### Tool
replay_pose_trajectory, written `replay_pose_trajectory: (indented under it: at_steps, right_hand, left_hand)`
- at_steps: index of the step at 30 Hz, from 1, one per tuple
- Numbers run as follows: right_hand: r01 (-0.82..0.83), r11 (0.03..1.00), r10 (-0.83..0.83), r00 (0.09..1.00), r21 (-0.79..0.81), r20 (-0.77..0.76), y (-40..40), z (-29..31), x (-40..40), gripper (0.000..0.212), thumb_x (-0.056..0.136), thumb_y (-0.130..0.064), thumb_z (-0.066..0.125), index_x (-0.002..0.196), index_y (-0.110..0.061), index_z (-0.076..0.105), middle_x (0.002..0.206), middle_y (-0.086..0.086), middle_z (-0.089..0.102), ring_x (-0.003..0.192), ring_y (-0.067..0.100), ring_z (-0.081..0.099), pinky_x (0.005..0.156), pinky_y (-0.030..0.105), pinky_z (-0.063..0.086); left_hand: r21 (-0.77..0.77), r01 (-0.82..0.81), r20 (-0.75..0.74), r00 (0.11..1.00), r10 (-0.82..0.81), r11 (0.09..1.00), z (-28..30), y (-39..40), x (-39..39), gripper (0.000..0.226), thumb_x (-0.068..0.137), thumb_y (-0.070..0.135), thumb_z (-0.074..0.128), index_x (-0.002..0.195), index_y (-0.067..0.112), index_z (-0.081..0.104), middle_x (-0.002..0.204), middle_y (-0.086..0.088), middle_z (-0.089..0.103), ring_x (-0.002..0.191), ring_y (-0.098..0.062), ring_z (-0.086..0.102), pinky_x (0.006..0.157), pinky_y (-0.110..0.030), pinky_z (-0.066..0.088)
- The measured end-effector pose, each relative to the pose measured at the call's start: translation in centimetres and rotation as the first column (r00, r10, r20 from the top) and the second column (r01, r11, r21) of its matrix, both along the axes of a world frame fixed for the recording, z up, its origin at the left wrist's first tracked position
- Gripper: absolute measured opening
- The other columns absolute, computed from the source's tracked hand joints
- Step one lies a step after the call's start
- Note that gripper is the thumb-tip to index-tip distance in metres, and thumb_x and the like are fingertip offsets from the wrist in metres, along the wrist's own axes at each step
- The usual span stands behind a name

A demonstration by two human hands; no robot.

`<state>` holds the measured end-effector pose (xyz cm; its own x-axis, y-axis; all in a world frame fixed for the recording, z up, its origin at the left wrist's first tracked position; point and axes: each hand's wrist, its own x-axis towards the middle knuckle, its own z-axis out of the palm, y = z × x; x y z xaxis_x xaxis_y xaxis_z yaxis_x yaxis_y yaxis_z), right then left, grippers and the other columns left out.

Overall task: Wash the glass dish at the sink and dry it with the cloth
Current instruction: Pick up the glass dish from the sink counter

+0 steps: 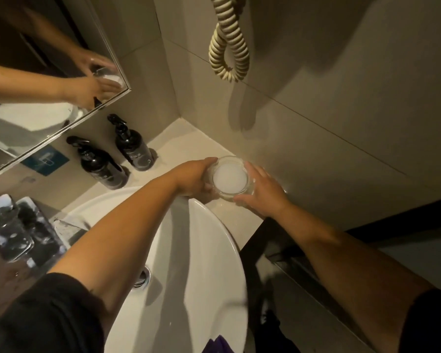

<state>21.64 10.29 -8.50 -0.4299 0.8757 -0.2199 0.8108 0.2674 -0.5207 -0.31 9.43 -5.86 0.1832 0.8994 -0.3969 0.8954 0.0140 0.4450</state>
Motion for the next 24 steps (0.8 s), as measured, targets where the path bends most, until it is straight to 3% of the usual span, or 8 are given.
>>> replay_pose_trajectory:
  at_steps: [8, 13, 17, 20, 22, 24]
  right_hand:
    - [-0.169, 0.983, 0.171, 0.985, 0.076, -0.028, -0.2, 5.1, 0.7, 0.103, 0.076, -0.049, 0.077, 0.155, -0.024, 0.016, 0.159, 0.0, 0.027, 0.143, 0.02, 0.03, 0.112, 0.039, 0.033]
    - [-0.338, 0.938, 0.341, 0.94, 0.078, -0.025, -1.1, 7.6, 1.1, 0.102, 0.077, -0.048, 0.076, 0.155, -0.026, 0.015, 0.16, -0.003, 0.024, 0.144, 0.02, 0.03, 0.112, 0.04, 0.033]
    - [-0.471, 0.878, 0.476, 0.879, 0.085, -0.038, -2.5, 9.0, 1.2, 0.1, 0.077, -0.049, 0.077, 0.155, -0.026, 0.018, 0.16, -0.005, 0.025, 0.143, 0.017, 0.032, 0.111, 0.036, 0.033]
    - [-0.573, 0.815, 0.577, 0.815, 0.088, -0.045, -4.0, 9.8, 0.8, 0.1, 0.077, -0.05, 0.076, 0.155, -0.027, 0.018, 0.162, -0.005, 0.024, 0.145, 0.017, 0.03, 0.114, 0.036, 0.032]
    - [-0.622, 0.78, 0.625, 0.778, 0.066, -0.056, -5.2, 10.0, 0.3, 0.1, 0.077, -0.05, 0.077, 0.155, -0.029, 0.018, 0.162, -0.005, 0.024, 0.144, 0.018, 0.031, 0.115, 0.038, 0.033]
    - [-0.666, 0.745, 0.667, 0.742, 0.04, -0.072, -6.6, 10.0, -0.6, 0.1, 0.077, -0.05, 0.077, 0.155, -0.03, 0.018, 0.161, -0.006, 0.025, 0.143, 0.019, 0.033, 0.114, 0.04, 0.034]
  left_hand:
    - [0.101, -0.129, 0.079, 0.989, 0.121, 0.987, 4.2, -4.3, 0.1, 0.089, 0.084, 0.025, 0.075, 0.155, 0.016, 0.022, 0.157, -0.004, 0.036, 0.139, -0.025, 0.04, 0.11, -0.03, 0.031]
    - [0.081, -0.324, 0.267, 0.918, 0.292, 0.943, 5.1, -9.1, 1.0, 0.093, 0.081, 0.024, 0.079, 0.154, 0.015, 0.024, 0.155, -0.004, 0.04, 0.139, -0.021, 0.042, 0.115, -0.036, 0.034]
    - [0.023, -0.483, 0.419, 0.8, 0.43, 0.876, 5.5, -13.9, 2.3, 0.095, 0.08, 0.026, 0.08, 0.154, 0.019, 0.022, 0.155, 0.001, 0.037, 0.136, -0.019, 0.044, 0.111, -0.03, 0.035]
    - [-0.018, -0.595, 0.52, 0.681, 0.516, 0.804, 5.7, -17.7, 3.3, 0.102, 0.069, 0.041, 0.083, 0.152, 0.025, 0.026, 0.152, 0.001, 0.04, 0.131, -0.021, 0.05, 0.112, -0.041, 0.041]
    - [-0.05, -0.664, 0.614, 0.569, 0.547, 0.746, 6.0, -20.3, 4.2, 0.091, 0.075, 0.03, 0.083, 0.148, 0.024, 0.03, 0.145, 0.003, 0.044, 0.123, -0.017, 0.056, 0.108, -0.041, 0.045]
    - [-0.126, -0.744, 0.733, 0.376, 0.567, 0.656, 6.1, -22.7, 5.5, 0.081, 0.08, 0.03, 0.077, 0.146, 0.024, 0.031, 0.142, 0.002, 0.045, 0.121, -0.013, 0.056, 0.105, -0.038, 0.047]
